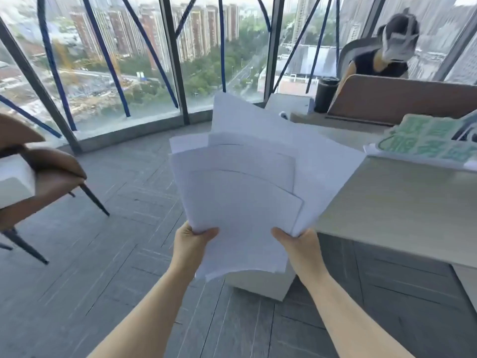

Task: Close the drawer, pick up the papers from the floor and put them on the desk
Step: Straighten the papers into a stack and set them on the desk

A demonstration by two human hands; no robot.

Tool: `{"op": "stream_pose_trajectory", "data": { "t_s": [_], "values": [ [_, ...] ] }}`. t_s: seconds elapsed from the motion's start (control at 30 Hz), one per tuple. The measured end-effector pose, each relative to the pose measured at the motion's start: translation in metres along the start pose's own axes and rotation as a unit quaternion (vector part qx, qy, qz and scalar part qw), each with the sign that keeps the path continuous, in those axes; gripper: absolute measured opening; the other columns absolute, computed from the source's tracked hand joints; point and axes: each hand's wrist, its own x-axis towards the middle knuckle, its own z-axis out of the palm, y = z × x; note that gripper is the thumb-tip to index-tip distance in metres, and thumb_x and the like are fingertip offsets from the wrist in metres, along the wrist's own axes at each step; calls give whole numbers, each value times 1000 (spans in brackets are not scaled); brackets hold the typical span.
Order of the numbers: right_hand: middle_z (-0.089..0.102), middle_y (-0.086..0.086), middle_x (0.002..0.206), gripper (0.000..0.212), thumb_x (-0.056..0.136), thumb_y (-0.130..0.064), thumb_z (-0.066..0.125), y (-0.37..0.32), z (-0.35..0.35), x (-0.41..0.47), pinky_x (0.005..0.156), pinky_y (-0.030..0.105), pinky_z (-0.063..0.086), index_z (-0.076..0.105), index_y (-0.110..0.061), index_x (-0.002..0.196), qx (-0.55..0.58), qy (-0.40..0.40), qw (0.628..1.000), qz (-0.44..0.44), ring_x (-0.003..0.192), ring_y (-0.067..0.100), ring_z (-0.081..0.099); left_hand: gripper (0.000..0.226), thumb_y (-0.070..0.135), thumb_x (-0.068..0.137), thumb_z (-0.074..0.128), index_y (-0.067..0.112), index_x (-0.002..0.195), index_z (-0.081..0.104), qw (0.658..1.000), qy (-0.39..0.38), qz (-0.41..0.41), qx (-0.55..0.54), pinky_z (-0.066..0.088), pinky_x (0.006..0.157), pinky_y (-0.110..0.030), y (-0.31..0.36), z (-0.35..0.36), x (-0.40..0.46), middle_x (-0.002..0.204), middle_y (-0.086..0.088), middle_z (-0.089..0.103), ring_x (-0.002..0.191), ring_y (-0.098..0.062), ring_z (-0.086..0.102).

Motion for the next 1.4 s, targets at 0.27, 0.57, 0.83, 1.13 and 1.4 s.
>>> {"op": "stream_pose_trajectory", "data": {
  "t_s": [0.27, 0.57, 0.83, 1.13, 1.4],
  "values": [
    [72, 34, 90, 55, 73, -27, 76, -86, -72, 115, 57, 35, 43, 62, 23, 93, 11, 100, 988, -116, 77, 47, 69, 9, 5, 77, 74, 7, 82, 68, 995, -27, 78, -50, 52, 66, -33, 94, 145, 76, 72, 1, 70, 69, -20, 64],
    [61, 8, 58, 36, 66, -24, 84, -20, -132, 291, 59, 33, 38, 73, 9, 69, -5, 48, 999, -13, 63, 10, 50, 32, 11, 59, 77, 2, 89, 70, 999, -37, 2, -6, 51, 70, -35, 33, 248, 213, 78, -2, 74, 74, -18, 67],
    [79, -14, 75, 28, 78, 3, 75, -7, -132, 352, 57, 14, 52, 73, -9, 103, -16, -60, 997, 51, 67, 2, 72, 47, 6, 56, 77, 8, 102, 68, 992, -100, -78, 11, 57, 72, -29, 16, 259, 268, 93, -7, 76, 85, -20, 70],
    [54, 0, 58, 17, 84, -18, 65, -21, -93, 398, 53, 30, 34, 67, -4, 75, -109, 36, 989, 95, 52, 19, 45, 24, -2, 67, 78, -2, 90, 72, 990, -101, -81, 55, 54, 63, -24, 34, 272, 338, 81, -7, 72, 72, -16, 65],
    [73, 11, 93, 22, 78, -8, 56, -12, -29, 483, 72, 35, 52, 70, -9, 96, -112, 13, 977, 179, 82, 29, 67, 25, 13, 69, 64, -2, 89, 64, 968, -87, -131, 195, 53, 63, -38, 20, 256, 443, 87, -22, 71, 67, -27, 63]
  ]
}}
